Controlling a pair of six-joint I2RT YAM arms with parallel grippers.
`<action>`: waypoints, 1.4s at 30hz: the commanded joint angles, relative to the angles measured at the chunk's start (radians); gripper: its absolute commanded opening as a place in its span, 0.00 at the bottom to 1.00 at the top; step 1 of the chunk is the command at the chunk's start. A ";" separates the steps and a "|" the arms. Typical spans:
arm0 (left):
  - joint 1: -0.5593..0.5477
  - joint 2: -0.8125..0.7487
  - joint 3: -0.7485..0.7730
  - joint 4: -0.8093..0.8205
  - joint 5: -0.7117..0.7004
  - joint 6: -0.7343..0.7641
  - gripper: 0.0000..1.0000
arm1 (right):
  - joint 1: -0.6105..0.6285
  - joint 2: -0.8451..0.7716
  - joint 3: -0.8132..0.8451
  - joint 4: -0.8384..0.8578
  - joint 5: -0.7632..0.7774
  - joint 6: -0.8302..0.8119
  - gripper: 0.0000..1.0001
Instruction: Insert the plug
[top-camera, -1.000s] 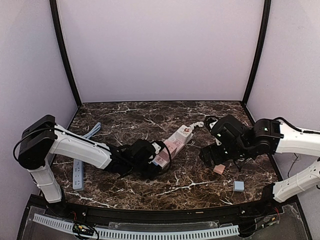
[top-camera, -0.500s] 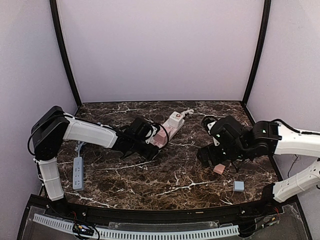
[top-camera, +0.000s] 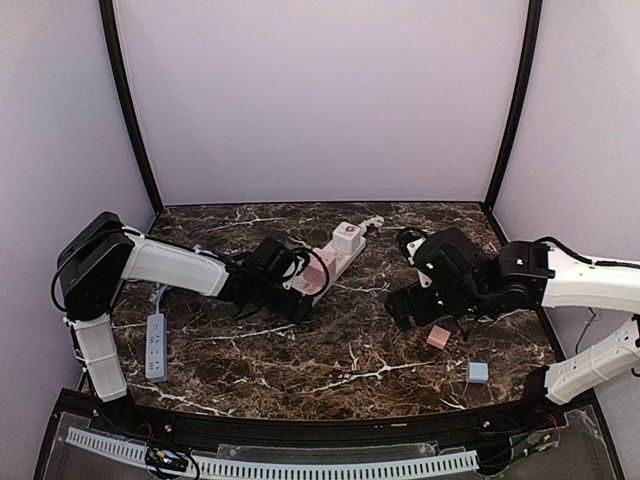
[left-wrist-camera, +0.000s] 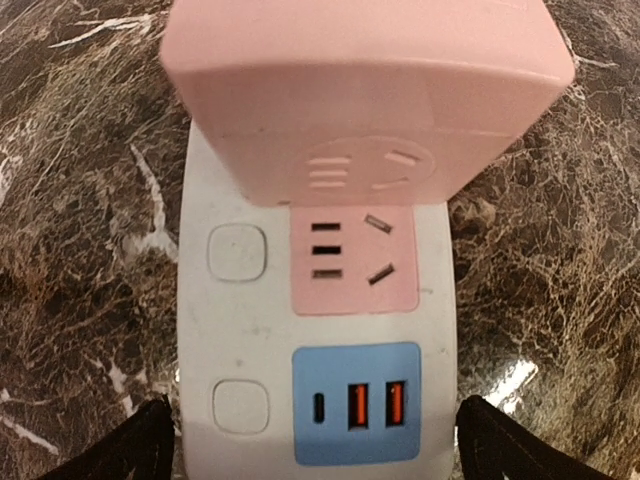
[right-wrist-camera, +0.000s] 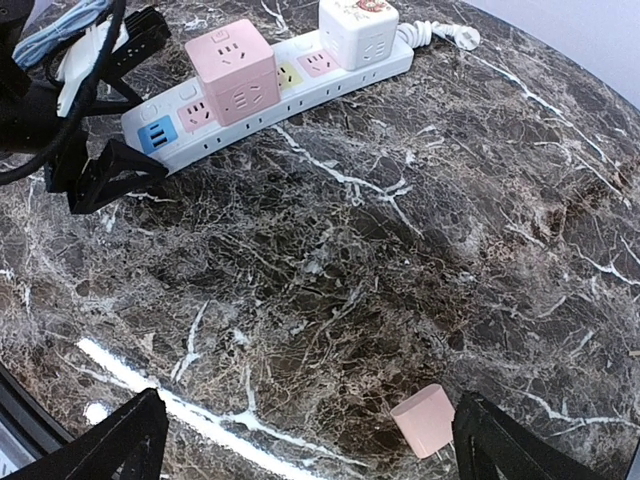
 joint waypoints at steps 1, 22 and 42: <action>0.005 -0.145 -0.053 -0.056 -0.029 -0.045 0.99 | -0.009 0.007 0.023 0.059 -0.002 -0.026 0.99; 0.235 -0.772 -0.477 -0.227 -0.452 -0.226 0.99 | -0.012 0.012 -0.041 0.190 -0.066 -0.080 0.99; 0.708 -0.230 -0.066 -0.222 -0.026 0.052 0.99 | -0.012 0.025 -0.057 0.232 -0.135 -0.113 0.99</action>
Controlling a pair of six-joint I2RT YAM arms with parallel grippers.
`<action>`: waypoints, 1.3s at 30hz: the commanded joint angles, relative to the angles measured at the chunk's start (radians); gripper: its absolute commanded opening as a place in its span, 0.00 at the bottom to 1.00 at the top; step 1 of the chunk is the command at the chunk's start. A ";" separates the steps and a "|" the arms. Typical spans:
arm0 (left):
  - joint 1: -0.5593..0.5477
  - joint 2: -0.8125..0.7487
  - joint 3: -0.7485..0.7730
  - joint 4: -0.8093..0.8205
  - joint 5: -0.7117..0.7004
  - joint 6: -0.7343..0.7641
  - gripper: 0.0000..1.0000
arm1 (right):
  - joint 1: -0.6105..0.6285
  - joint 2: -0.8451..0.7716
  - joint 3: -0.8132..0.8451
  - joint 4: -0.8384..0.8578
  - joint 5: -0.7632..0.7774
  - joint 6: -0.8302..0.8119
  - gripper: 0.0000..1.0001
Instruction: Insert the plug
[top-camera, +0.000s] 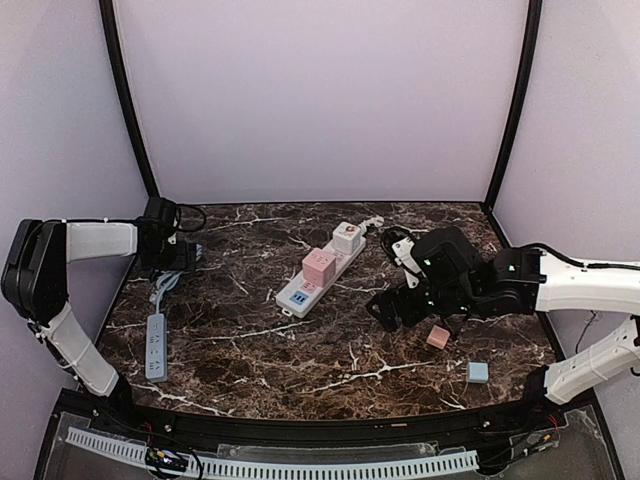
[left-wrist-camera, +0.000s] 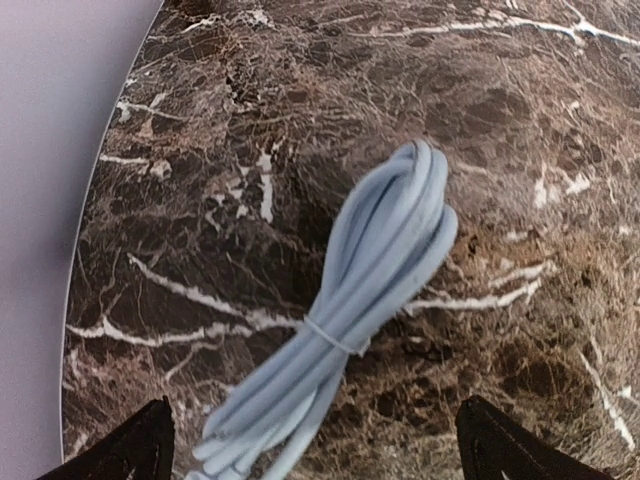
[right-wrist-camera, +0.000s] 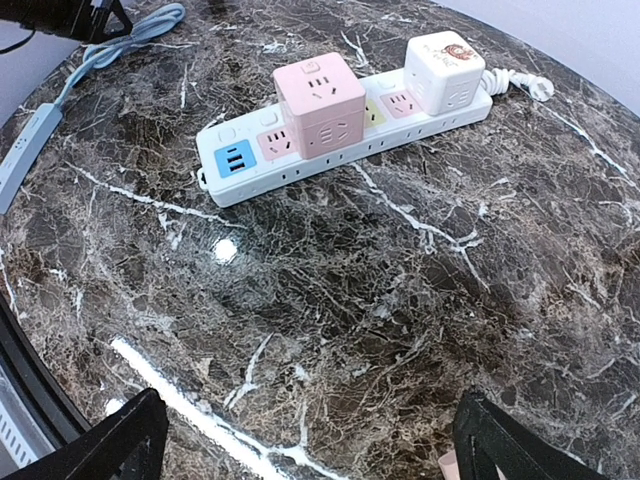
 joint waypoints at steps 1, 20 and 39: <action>0.059 0.080 0.106 -0.065 0.166 0.075 0.99 | -0.005 0.005 -0.018 0.031 -0.022 -0.009 0.99; 0.096 0.279 0.264 -0.161 0.309 0.113 0.56 | -0.005 0.019 -0.022 0.045 -0.053 -0.022 0.99; 0.031 0.059 0.093 -0.089 0.393 0.101 0.13 | -0.005 0.022 -0.015 0.049 -0.061 -0.024 0.99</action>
